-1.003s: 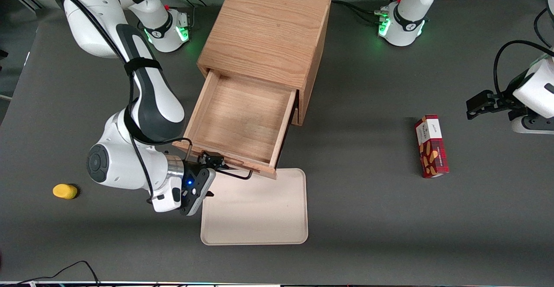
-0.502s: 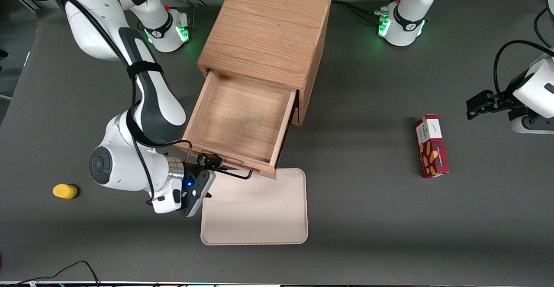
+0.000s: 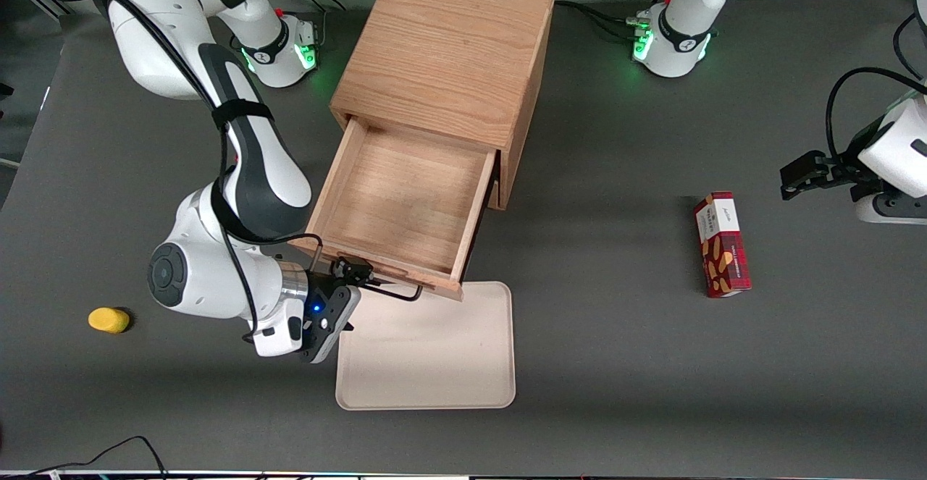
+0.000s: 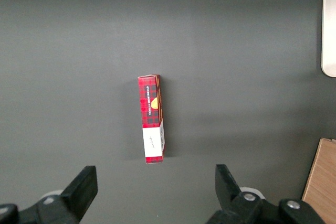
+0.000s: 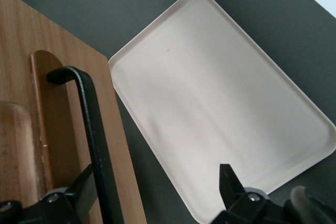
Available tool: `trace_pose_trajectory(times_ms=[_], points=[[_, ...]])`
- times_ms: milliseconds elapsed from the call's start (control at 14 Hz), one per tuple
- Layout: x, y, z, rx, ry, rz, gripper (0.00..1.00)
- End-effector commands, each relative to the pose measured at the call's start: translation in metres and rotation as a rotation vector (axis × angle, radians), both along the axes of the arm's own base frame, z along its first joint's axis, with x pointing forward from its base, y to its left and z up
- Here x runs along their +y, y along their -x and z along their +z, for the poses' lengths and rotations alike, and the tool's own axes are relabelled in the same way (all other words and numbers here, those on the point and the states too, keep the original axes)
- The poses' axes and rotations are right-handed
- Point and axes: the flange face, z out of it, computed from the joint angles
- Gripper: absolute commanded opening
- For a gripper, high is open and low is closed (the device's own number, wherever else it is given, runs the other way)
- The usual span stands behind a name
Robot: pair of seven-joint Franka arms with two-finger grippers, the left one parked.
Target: Close top drawer
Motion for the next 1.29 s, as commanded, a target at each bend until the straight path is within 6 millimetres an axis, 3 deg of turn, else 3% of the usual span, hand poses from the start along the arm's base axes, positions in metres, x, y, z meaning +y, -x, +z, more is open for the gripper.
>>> trace_pose_trajectory(times_ms=[0, 573, 717, 1218], points=[[0.007, 0.012, 0.003, 0.026, 0.017, -0.008, 1.00], [0.017, 0.035, 0.001, 0.092, 0.023, -0.045, 1.00], [0.027, 0.043, 0.004, 0.099, 0.037, -0.040, 1.00], [0.030, 0.056, -0.002, 0.127, 0.053, -0.044, 1.00]])
